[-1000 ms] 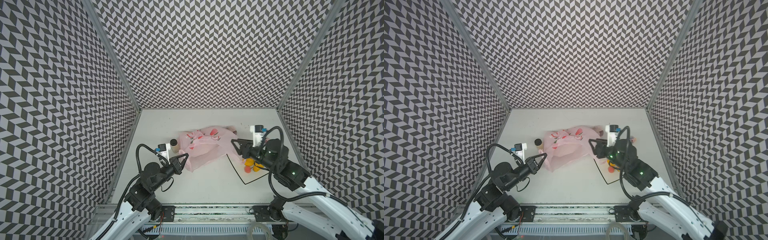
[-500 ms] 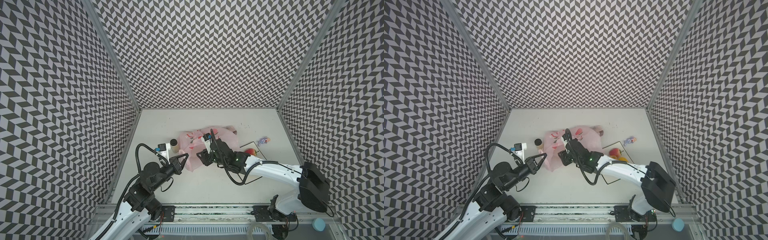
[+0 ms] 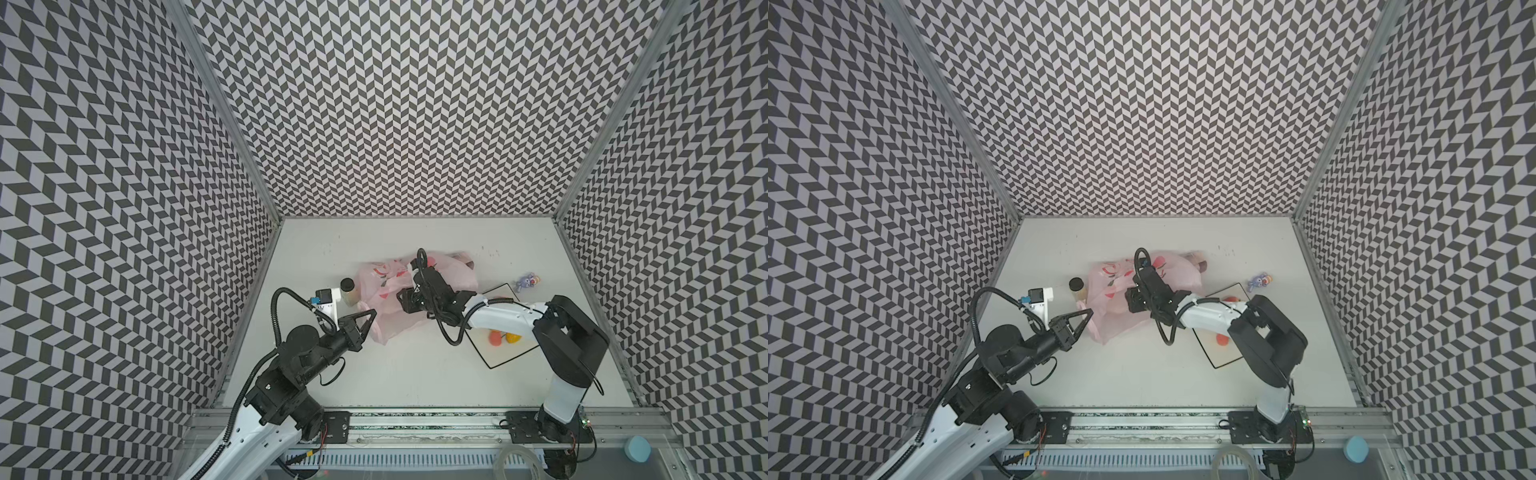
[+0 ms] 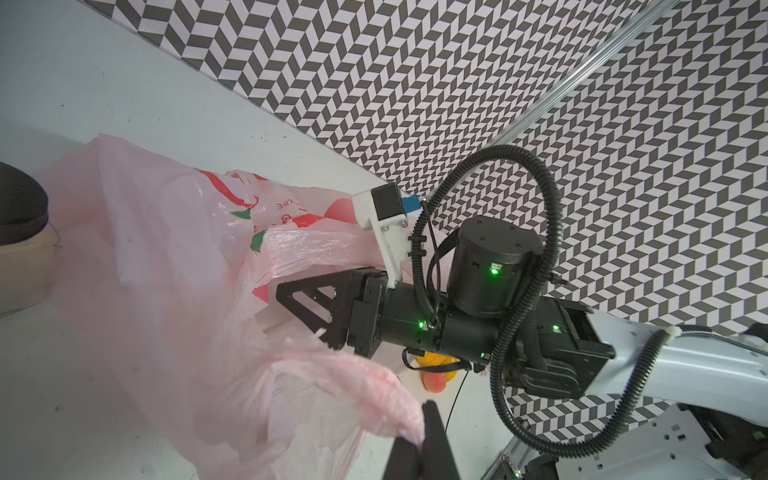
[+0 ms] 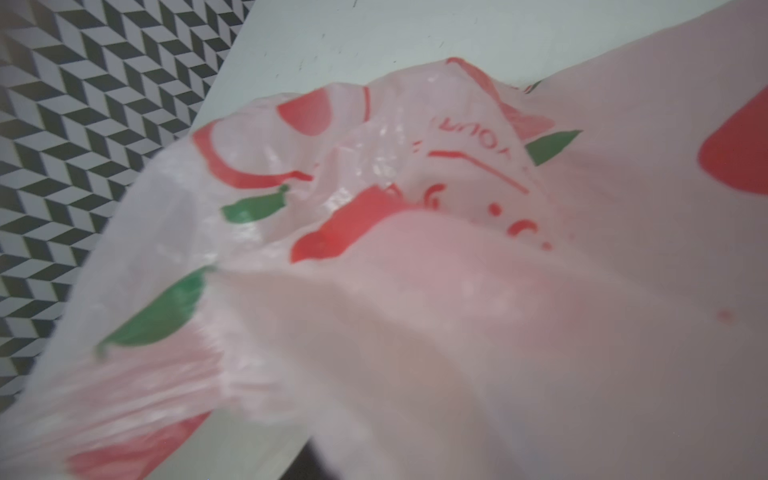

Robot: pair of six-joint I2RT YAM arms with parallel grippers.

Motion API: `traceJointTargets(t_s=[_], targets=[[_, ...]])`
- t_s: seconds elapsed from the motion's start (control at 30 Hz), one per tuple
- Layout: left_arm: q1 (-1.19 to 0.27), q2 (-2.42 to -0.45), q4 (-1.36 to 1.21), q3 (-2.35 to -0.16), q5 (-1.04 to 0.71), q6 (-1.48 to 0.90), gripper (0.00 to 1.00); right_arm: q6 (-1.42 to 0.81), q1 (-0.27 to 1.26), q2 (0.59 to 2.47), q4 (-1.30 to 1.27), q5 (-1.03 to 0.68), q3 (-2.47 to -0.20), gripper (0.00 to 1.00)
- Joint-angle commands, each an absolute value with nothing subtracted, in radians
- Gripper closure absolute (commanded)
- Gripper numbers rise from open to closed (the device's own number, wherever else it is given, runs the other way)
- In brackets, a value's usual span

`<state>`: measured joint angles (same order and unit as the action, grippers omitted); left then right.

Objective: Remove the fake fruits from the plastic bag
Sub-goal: 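Move the right gripper back over the bag and lower it inside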

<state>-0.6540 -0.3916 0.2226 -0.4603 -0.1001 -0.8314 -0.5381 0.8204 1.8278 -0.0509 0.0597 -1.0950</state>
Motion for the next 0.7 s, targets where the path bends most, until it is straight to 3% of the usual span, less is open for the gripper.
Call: traceJointTargets(t_s=[0.0,0.33,0.67], targets=[[-0.659,-0.383,0.252,-0.487,-0.116,-0.836,1.0,-0.635,0.796,1.867,-0.167,0.12,-1.115,0.42],[-0.668,-0.426,0.235,-0.477,-0.191,-0.819,1.0,-0.859,0.75,2.007,-0.266,0.216,-1.191,0.28],[-0.707,-0.452,0.232,-0.482,-0.25,-0.806,1.0,-0.977,0.712,2.092,-0.358,0.272,-1.231,0.21]])
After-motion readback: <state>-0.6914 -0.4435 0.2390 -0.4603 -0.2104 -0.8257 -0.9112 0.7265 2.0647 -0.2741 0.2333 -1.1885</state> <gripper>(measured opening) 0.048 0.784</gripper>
